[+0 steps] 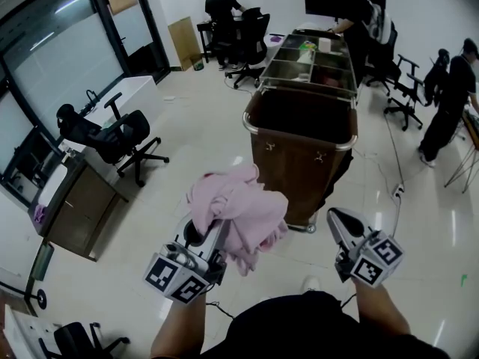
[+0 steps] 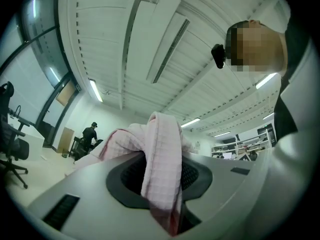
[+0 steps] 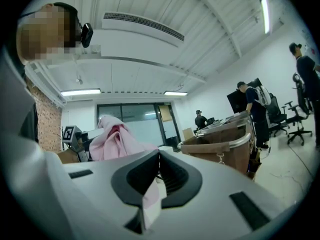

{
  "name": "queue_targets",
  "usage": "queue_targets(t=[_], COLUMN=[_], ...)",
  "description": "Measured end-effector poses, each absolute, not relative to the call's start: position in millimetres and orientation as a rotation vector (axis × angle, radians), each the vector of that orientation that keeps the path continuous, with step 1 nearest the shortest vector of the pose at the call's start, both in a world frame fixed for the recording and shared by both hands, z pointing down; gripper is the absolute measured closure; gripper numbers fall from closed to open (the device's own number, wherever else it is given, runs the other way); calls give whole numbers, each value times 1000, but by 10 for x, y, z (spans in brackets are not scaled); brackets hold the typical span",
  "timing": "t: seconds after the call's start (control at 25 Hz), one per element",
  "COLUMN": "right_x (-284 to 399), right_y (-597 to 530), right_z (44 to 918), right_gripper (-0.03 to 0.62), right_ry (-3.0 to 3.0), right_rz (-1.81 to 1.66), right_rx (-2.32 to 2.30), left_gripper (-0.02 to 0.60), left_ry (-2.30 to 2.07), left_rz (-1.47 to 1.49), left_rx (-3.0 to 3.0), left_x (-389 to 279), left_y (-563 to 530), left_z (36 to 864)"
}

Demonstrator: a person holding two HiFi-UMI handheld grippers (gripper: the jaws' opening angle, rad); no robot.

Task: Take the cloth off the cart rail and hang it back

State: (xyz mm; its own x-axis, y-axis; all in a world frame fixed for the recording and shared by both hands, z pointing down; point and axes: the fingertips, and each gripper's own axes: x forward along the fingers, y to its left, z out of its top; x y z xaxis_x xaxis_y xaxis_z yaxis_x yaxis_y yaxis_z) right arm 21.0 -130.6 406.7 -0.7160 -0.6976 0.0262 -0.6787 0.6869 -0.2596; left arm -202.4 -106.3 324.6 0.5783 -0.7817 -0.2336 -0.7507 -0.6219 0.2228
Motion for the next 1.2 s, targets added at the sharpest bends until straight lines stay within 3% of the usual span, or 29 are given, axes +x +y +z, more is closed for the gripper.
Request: queue_targets(t=[0.76, 1.2], right_x=[216, 383], right_y=[-893, -805], right_z=[4279, 4321], right_gripper=[579, 579], right_ry=[2846, 2812], right_rz=[-417, -420], right_rx=[-1215, -1294], left_gripper=[479, 479], left_ry=[-1260, -1198], left_rz=[-169, -108], left_rx=[2667, 2698], left_x=[-1678, -1492], left_y=[-673, -636], left_z=[4324, 4402])
